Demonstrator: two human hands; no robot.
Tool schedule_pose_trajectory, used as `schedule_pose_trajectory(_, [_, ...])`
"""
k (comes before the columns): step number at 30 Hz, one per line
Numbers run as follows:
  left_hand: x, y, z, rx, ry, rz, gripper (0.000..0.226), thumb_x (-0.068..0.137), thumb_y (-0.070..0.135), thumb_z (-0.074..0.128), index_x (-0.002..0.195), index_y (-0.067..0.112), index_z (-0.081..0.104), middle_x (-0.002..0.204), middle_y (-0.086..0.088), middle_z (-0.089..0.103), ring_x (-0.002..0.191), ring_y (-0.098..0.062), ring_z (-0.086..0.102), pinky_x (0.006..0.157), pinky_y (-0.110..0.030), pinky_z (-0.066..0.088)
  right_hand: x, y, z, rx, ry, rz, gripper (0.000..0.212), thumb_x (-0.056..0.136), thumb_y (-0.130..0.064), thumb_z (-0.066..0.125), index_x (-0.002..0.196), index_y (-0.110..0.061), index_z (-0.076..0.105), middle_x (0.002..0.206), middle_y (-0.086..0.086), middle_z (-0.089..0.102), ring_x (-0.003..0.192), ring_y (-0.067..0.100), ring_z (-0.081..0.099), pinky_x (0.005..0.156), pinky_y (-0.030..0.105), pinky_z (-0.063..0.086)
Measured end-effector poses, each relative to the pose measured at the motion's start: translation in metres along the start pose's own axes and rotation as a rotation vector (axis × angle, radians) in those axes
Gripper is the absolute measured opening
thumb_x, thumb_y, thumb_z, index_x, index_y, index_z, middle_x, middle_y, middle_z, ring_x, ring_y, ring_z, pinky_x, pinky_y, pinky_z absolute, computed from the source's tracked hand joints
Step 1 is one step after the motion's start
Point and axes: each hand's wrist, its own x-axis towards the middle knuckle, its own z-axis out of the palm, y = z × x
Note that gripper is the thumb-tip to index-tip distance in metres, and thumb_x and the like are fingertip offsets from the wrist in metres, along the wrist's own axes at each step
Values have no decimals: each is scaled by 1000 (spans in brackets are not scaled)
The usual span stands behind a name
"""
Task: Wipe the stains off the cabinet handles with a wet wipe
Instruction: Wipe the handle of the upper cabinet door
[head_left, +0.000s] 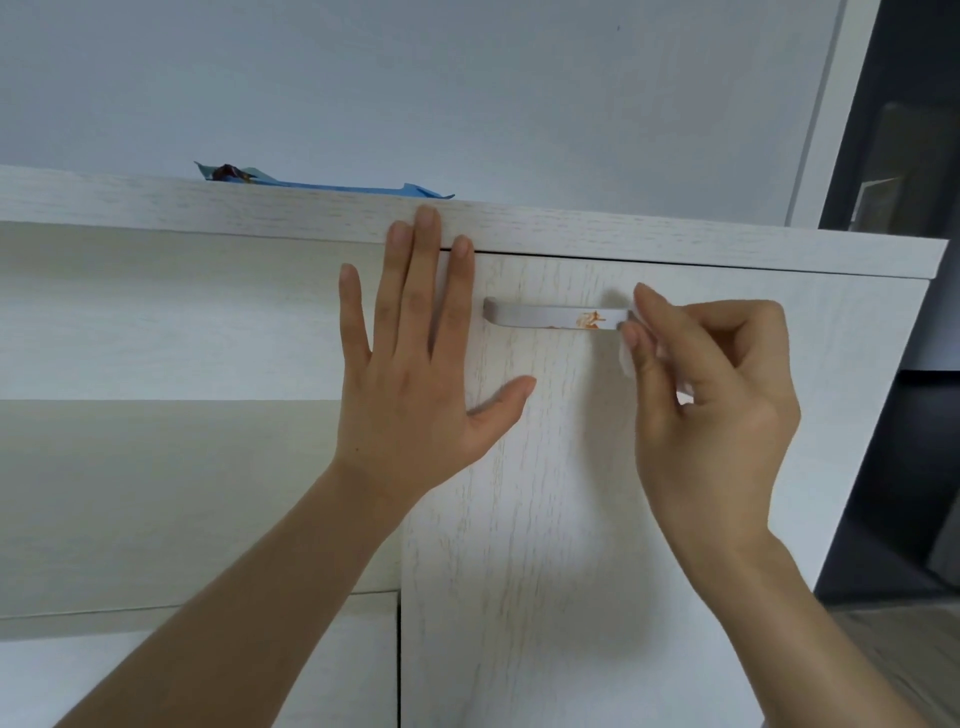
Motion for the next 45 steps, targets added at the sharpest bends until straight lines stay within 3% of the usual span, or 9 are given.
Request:
schedule_pose_trajectory(10, [0,1,-2,-20,0,-2,88,87,63,46,145,-2,28,150,-19,11,142,-35,18,114,-57,13,-5,2,4,-108,48,-103,30,83,7,64,112,1,64,88,1,44,80,-6,45,80,5,42])
schedule_pose_trajectory(14, [-1,1,-1,-32,0,-6,88,87,62,46,145,-2,28,151,-19,13,142,-35,17,114,-57,13,-3,0,3,-72,20,-37,24,87,-3,63,110,-1,64,86,-13,40,82,-10,49,77,1,36])
schedule_pose_trajectory(18, [0,0,-2,-24,-17,-5,89,87,63,45,145,-2,26,151,-22,17,142,-35,16,114,-56,12,-4,-9,3,-72,-59,-52,19,90,-7,57,106,0,65,94,-4,47,81,9,51,78,1,36])
schedule_pose_trajectory(23, [-1,0,-2,-21,-24,-4,89,87,63,46,146,-1,25,152,-22,16,142,-34,15,115,-56,12,0,-13,2,-117,41,-2,21,89,-7,60,109,-5,68,92,-1,46,75,-4,44,71,2,35])
schedule_pose_trajectory(27, [-1,1,-2,-38,-16,-5,89,86,62,46,146,-1,26,151,-18,10,143,-34,16,115,-56,12,0,-16,5,-154,22,-39,21,86,-3,65,107,-5,69,88,-2,47,72,-1,42,70,2,36])
schedule_pose_trajectory(31, [-1,1,-1,-34,-11,-7,89,86,62,47,145,-1,27,151,-19,12,142,-34,17,114,-57,13,-4,-16,3,-103,-27,-47,26,84,3,66,109,-3,67,90,-5,47,79,-11,46,72,1,36])
schedule_pose_trajectory(37, [-1,0,-2,-21,-25,-8,89,86,63,46,146,-1,26,152,-21,15,143,-33,15,115,-55,10,3,-13,-6,-158,-44,-8,27,86,-2,64,112,-6,65,99,-1,50,83,-2,44,75,0,35])
schedule_pose_trajectory(41, [-1,0,-1,-31,-11,-3,89,87,62,46,146,-1,26,151,-18,10,142,-34,16,115,-55,10,6,-20,-1,-204,-140,-109,25,85,2,63,109,-2,67,93,5,58,83,-2,45,74,-2,34])
schedule_pose_trajectory(45, [-1,0,-1,-33,-6,2,88,87,62,46,145,-1,26,151,-18,11,142,-34,16,115,-55,10,7,-25,2,-250,-126,-70,24,85,4,62,108,-2,68,96,10,64,82,15,56,76,2,36])
